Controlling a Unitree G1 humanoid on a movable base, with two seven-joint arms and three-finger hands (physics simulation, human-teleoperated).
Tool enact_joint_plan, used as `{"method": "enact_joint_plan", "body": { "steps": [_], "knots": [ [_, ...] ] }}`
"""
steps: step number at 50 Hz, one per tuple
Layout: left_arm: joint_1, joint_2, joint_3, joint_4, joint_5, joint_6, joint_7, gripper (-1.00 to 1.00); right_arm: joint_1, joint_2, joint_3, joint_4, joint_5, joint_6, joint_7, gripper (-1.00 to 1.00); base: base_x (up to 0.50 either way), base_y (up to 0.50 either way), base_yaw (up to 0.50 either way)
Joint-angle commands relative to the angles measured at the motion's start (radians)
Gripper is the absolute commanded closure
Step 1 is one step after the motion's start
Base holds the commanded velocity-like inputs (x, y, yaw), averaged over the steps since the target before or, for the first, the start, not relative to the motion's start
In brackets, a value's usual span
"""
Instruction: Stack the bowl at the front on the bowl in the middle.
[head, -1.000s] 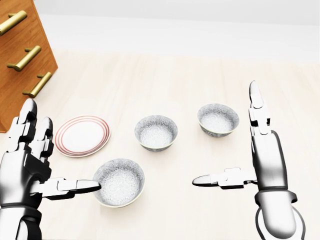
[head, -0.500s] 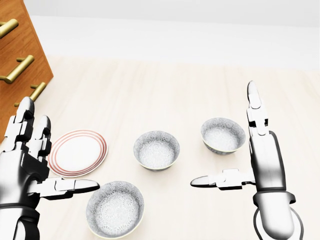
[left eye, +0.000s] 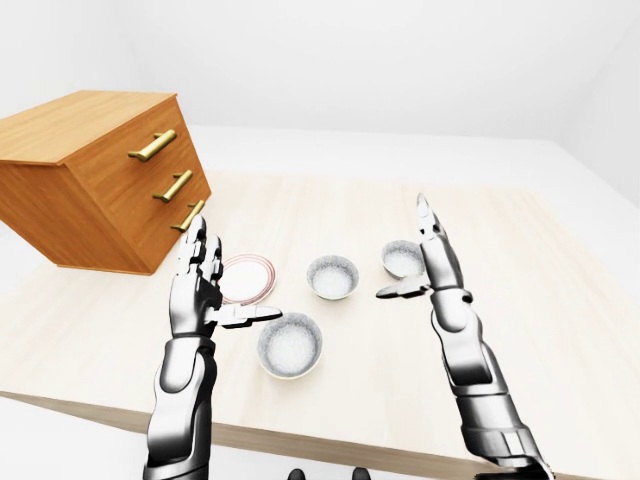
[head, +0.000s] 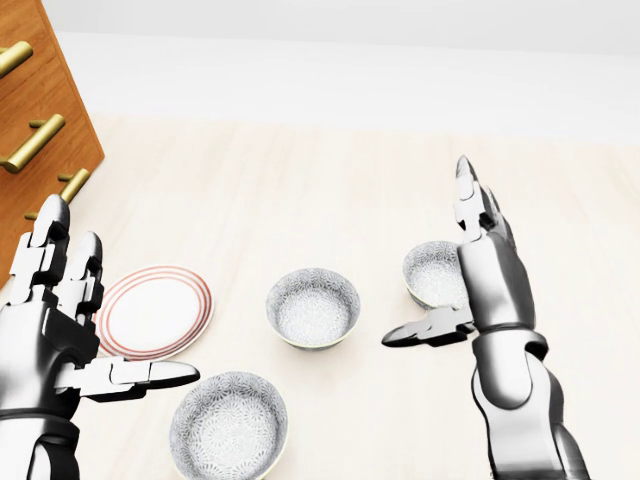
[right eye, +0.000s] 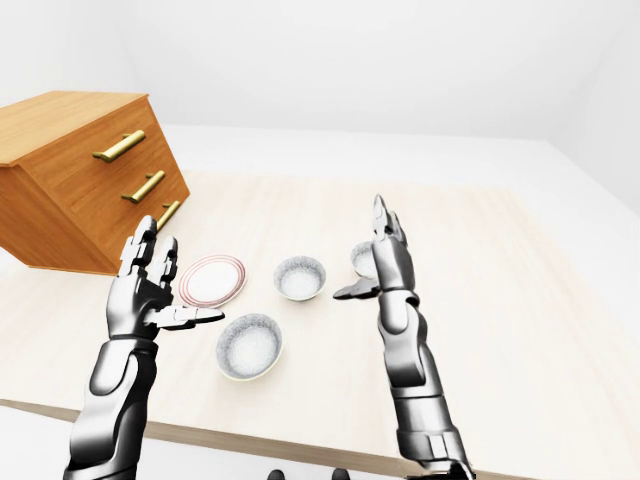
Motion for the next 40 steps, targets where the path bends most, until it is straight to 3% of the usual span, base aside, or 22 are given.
{"method": "enact_joint_plan", "body": {
  "steps": [1,7,14,28,40],
  "knots": [
    [0.000,0.001,0.002,0.000,-0.004,0.000,-0.004,-1.00,-0.327,-0.071,0.014,0.562,-0.229,0.000,-0.145,-1.00,0.00,0.00,0.00],
    [0.001,0.001,0.002,0.002,-0.005,0.000,-0.007,-1.00,-0.553,-0.101,0.031,1.003,-0.245,0.000,-0.238,-1.00,0.00,0.00,0.00],
    [0.001,0.001,-0.001,0.011,-0.002,0.000,-0.011,-1.00,-0.664,-0.100,0.045,1.225,-0.231,0.000,-0.241,-1.00,0.00,0.00,0.00],
    [-0.001,0.001,-0.005,0.026,0.001,0.000,-0.019,-1.00,-0.712,-0.095,0.042,1.314,-0.222,0.000,-0.145,-1.00,0.00,0.00,0.00],
    [0.006,-0.003,-0.013,0.029,0.009,0.000,-0.024,-1.00,-0.703,-0.062,0.077,1.322,-0.301,0.000,-0.094,-1.00,0.00,0.00,0.00]
  ]
}}
